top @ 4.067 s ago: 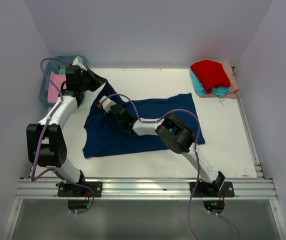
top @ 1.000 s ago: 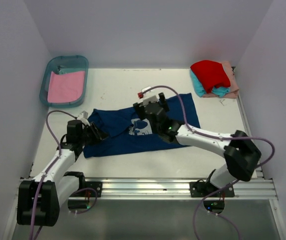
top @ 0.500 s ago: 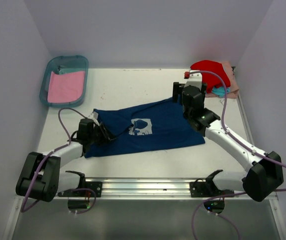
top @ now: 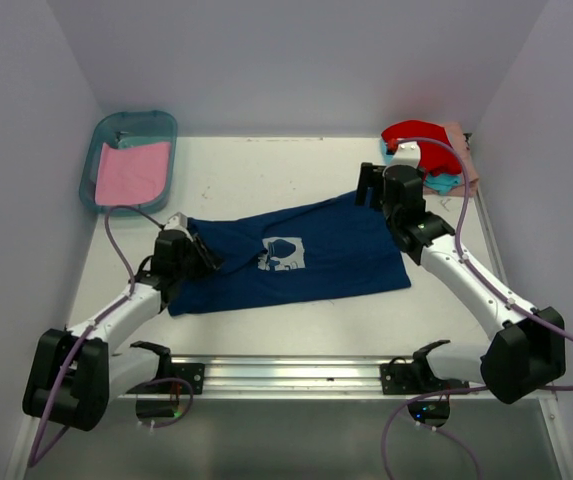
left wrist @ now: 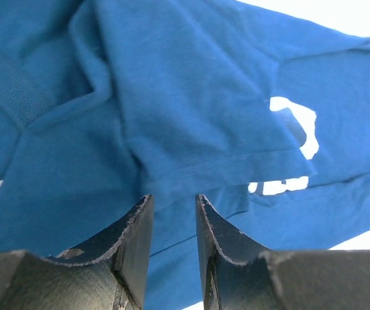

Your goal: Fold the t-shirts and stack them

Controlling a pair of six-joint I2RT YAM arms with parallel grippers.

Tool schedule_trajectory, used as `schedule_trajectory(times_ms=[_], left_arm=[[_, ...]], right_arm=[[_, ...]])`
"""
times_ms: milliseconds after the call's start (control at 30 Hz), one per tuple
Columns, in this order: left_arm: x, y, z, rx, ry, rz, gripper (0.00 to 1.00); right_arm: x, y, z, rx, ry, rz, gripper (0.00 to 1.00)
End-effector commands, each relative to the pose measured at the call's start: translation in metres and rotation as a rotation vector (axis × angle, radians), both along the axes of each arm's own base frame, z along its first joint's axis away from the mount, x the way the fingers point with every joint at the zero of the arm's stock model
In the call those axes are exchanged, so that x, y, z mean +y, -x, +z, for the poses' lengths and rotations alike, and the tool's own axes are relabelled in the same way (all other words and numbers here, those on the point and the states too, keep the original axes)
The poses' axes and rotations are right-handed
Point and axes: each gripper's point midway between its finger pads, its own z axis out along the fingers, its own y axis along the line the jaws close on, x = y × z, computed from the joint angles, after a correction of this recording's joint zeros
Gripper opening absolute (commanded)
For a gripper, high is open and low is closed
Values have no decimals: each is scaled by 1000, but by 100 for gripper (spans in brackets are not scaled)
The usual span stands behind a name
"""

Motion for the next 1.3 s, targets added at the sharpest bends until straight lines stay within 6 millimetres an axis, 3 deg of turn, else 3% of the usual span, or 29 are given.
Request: schedule_trajectory(times_ms=[0,300,433,833,1000,1100,1133,1200,1267], left_arm=[[7,1,-7,41,-51,22,36],[-1,4,-24,93,-32,-2,36],[-5,-5,-16,40,-11,-7,36],[-11,-7,-26,46,7,-22,33],[-12,-8,-24,43,7,-27,29],[-11,-8,-21,34,5,-27,25],[-11,-8,-19,30,7,-28,24],[-12,-7,-17,25,7,-33,20],[-11,-7,-14,19,4,-33,15]], right_arm=[[7,-4,16,-28,-48,21,85],[5,-4,11,-21,-43,10,85],[2,-5,9,-21,-36,0,84],[-4,-16,-9,10,-29,-43,70],[-16,-26,-22,28,-37,-88,63],[-24,-42,-32,53,-78,-101,52],[-34,-50,-36,62,-100,-132,29],[-35,-70,-49,113,-137,-115,0],[-42,-94,-57,142,-159,-129,0]])
